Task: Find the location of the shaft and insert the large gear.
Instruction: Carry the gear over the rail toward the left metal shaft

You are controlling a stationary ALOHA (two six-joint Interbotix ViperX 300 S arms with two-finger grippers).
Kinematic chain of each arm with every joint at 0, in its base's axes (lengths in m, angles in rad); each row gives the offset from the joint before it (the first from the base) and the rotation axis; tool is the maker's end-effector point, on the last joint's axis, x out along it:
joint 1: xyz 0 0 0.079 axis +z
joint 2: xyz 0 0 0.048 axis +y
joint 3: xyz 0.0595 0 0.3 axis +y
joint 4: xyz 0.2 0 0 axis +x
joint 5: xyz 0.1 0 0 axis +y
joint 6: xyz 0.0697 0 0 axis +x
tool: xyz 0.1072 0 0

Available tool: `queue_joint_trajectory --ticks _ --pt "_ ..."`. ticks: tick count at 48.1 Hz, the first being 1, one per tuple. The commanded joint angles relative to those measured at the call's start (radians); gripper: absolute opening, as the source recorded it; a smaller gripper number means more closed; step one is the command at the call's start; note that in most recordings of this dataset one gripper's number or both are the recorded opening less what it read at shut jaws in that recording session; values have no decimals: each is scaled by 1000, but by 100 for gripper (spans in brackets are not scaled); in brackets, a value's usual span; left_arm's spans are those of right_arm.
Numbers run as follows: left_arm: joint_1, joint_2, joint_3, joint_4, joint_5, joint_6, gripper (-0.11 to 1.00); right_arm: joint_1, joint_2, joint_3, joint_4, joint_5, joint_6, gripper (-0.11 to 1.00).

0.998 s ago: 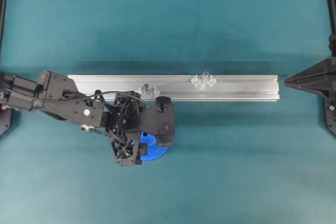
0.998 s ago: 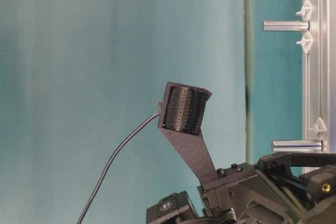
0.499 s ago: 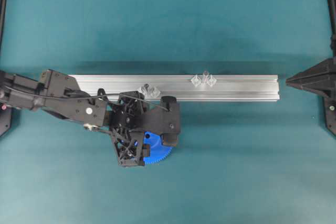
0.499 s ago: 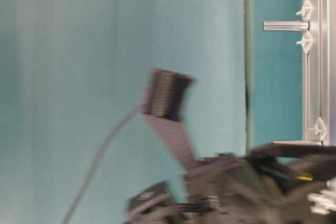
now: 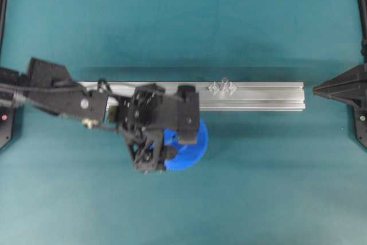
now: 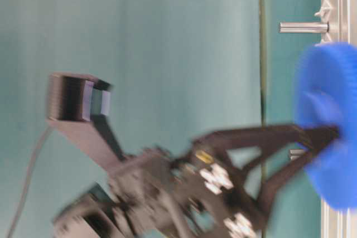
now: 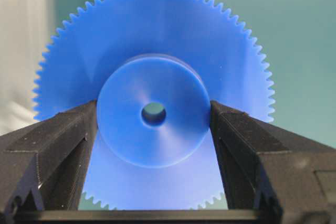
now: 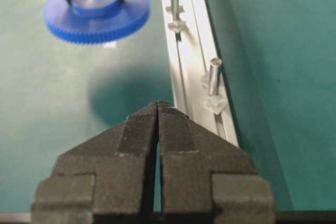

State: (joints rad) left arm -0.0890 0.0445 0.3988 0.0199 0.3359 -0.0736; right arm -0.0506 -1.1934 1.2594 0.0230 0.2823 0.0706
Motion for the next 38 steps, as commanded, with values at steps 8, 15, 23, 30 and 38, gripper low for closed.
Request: queue_joint_trajectory --ticks 8,15,23,30,38 --pt "60 -35 -94 3 -8 126 72 -3 3 -9 0 -11 5 1" --pt "98 -14 -126 3 -15 169 72 -2 -2 -3 0 -9 5 1" --pt "126 18 -155 6 -60 218 72 -3 -14 6 -2 -11 5 1" --pt "149 54 -183 3 -91 258 72 -3 -18 9 -2 -11 5 1" --pt "169 101 -218 3 -91 267 72 -8 -18 8 -2 -11 6 1"
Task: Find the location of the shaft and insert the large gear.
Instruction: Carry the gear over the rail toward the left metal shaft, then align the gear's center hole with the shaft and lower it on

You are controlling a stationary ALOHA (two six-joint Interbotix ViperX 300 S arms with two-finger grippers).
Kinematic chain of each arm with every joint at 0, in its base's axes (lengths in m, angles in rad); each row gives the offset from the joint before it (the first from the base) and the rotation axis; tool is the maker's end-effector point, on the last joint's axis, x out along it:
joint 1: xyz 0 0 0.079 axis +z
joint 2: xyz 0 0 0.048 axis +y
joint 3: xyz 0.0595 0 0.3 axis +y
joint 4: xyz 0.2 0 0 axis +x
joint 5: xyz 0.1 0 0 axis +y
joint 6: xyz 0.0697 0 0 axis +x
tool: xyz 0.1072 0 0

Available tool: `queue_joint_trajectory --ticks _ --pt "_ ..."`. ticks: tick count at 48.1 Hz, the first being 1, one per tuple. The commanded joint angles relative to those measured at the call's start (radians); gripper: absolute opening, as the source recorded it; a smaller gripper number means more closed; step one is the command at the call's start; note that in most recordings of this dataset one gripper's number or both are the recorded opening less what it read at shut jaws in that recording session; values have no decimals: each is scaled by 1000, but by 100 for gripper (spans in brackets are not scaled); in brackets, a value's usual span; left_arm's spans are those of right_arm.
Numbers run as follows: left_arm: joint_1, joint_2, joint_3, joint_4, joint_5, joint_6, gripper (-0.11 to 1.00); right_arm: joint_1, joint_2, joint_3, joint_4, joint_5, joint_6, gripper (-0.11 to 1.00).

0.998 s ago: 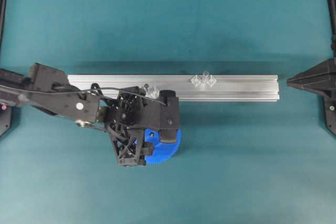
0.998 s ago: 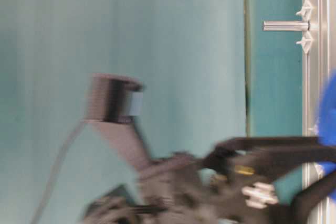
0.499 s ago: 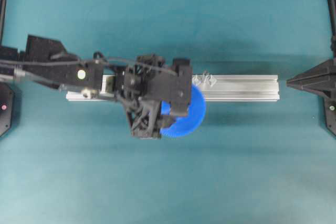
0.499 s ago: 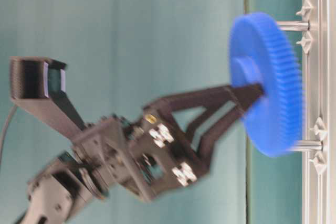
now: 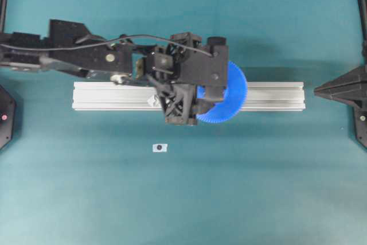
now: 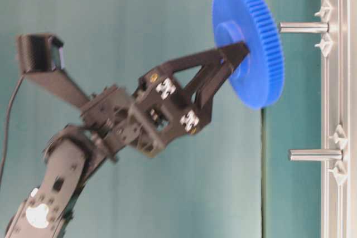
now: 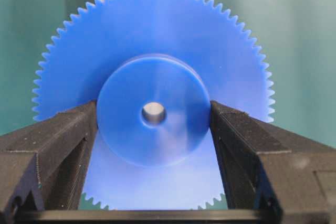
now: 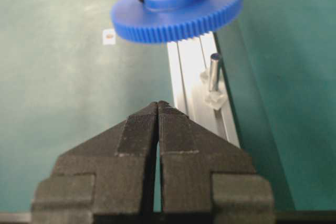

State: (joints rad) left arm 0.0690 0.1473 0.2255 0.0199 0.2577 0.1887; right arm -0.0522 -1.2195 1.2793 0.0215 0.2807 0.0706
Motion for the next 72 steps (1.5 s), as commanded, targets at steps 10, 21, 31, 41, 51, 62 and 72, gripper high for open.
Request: queue_joint_trajectory --ticks 10,21,31,41,51,62,72 --pt "21 64 -95 3 -15 25 72 -12 8 -12 0 -9 5 1" --pt "38 104 -135 3 -15 58 72 -18 2 -12 0 -9 5 1" --pt "51 130 -144 3 -12 67 72 -25 -11 -3 0 -9 6 1" --pt "51 143 -144 3 6 67 72 -28 -15 -3 0 -6 6 1" --pt "58 137 -146 3 41 67 72 -34 -15 -3 0 -6 5 1" --pt "84 137 -170 3 115 69 72 -35 -15 -2 0 -6 6 1" --pt "83 137 -179 3 173 67 72 -35 -15 -2 0 -8 6 1"
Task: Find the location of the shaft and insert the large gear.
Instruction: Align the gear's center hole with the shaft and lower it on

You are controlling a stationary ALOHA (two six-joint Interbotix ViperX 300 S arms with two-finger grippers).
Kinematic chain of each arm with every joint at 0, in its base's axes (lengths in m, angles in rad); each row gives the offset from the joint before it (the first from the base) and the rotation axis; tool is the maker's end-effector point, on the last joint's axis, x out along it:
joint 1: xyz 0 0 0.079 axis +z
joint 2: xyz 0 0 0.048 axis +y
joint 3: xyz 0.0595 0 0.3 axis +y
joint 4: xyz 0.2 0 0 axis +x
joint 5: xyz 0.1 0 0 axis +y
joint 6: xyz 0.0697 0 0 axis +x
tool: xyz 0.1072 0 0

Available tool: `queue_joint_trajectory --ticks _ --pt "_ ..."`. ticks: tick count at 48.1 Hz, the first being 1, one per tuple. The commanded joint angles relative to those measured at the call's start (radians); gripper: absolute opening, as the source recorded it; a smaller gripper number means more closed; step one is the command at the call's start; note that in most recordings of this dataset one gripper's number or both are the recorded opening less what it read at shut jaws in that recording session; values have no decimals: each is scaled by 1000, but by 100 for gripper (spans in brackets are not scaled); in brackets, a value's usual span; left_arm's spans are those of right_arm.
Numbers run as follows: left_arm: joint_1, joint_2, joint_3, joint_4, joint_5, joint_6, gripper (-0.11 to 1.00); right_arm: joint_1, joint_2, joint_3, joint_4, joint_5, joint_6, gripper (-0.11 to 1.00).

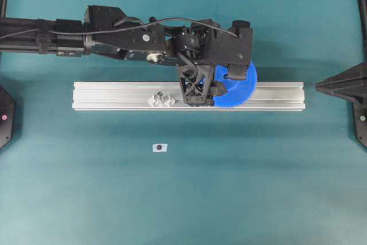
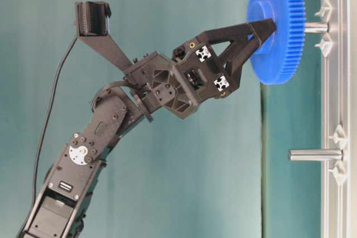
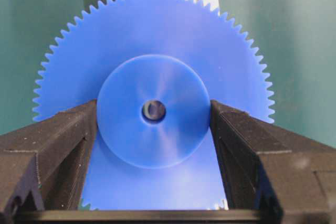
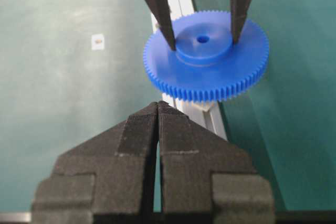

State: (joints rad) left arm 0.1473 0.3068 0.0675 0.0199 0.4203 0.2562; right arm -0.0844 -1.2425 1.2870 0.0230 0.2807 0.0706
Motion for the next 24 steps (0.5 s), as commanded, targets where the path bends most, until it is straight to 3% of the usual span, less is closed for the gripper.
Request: queue_joint_trajectory --ticks 1,24 --pt "5 -21 -21 3 11 0 72 -3 8 -9 -2 -8 6 1" --pt "-57 -3 -49 3 25 -2 72 -6 8 2 -3 -11 6 1"
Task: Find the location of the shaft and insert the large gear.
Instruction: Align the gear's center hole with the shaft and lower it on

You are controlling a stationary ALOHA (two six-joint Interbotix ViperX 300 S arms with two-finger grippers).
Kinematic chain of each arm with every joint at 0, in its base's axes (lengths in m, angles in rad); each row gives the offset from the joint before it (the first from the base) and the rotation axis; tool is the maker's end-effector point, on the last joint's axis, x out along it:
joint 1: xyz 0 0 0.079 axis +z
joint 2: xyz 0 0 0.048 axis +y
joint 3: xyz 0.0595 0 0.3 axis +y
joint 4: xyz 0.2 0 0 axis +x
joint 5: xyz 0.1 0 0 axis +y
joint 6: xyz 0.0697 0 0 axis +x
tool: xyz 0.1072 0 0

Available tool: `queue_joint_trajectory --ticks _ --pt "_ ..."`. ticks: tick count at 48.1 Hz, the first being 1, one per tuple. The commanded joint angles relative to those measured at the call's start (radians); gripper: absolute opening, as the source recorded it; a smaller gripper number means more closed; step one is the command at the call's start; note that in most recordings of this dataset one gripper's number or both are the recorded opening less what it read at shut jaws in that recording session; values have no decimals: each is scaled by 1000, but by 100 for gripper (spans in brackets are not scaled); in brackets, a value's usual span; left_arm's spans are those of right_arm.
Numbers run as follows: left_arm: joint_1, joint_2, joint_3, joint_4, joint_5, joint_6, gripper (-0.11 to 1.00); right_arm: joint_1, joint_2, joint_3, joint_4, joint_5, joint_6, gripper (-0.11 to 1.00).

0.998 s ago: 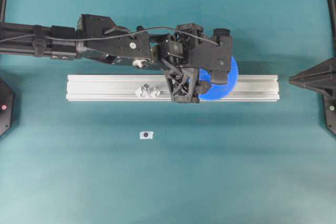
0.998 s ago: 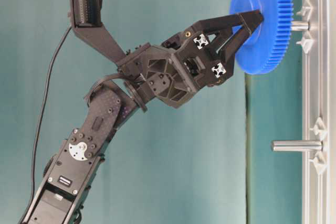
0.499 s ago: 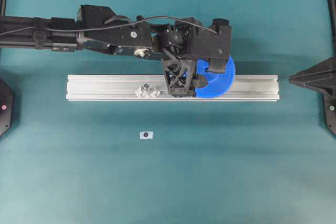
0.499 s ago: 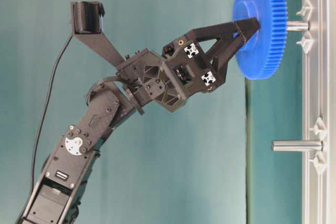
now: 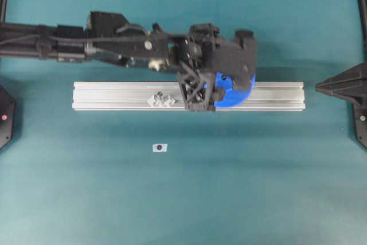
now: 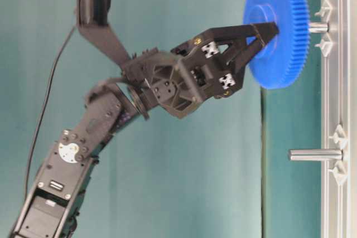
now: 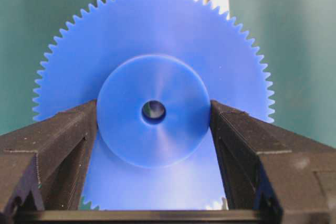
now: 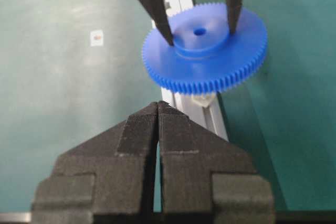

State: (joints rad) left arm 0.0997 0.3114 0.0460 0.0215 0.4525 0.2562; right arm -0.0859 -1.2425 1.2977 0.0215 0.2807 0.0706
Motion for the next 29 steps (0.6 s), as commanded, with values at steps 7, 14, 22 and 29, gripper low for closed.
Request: queue_joint_trajectory --ticks 7,14,22,29 --pt "-12 -2 -31 2 -9 -6 72 -6 8 -11 -2 -11 6 1" --pt "-11 0 -40 2 -17 -5 72 -6 6 -9 0 -11 6 1" --pt "-3 2 -40 2 -18 -6 72 -6 6 -9 0 -11 6 1" --pt "6 2 -51 5 -18 -6 72 -6 6 -9 0 -11 6 1"
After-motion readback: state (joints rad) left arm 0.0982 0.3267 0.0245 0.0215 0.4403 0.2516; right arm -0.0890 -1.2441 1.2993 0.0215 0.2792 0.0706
